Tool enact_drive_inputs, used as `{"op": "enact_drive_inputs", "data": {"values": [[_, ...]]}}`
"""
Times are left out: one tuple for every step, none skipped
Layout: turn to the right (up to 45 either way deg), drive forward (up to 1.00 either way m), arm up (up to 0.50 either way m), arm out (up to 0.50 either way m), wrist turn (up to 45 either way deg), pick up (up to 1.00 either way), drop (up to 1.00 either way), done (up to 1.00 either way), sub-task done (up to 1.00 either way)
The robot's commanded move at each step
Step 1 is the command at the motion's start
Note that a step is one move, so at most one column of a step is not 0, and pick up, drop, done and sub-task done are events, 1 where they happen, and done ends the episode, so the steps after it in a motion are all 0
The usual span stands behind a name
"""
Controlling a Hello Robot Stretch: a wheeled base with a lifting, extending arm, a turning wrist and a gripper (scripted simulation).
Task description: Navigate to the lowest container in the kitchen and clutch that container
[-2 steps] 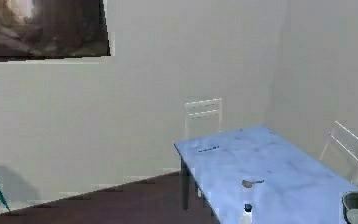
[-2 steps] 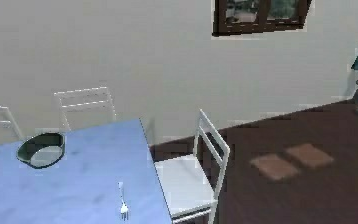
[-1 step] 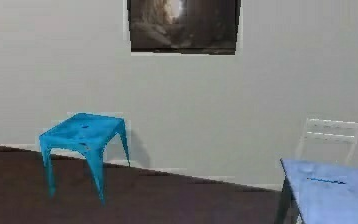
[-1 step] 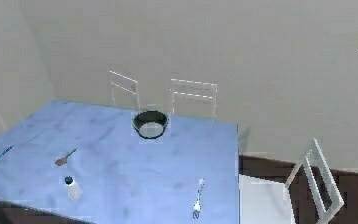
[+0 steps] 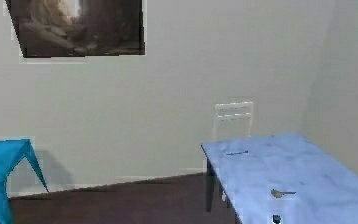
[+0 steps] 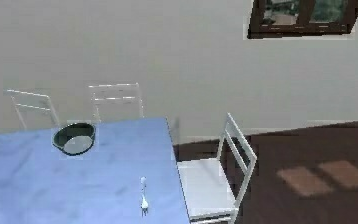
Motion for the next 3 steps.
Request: {"op": "enact_drive_inputs", "data": {"values": [[0.0,0.75,0.00,0.00,0.0,0.00,0.00,0.00,0.00],[9.0,0.00,0.00,0.00,0.0,0.00,0.00,0.00,0.00],[0.0,0.00,0.50,0.00,0.0,0.00,0.00,0.00,0.00]]}}
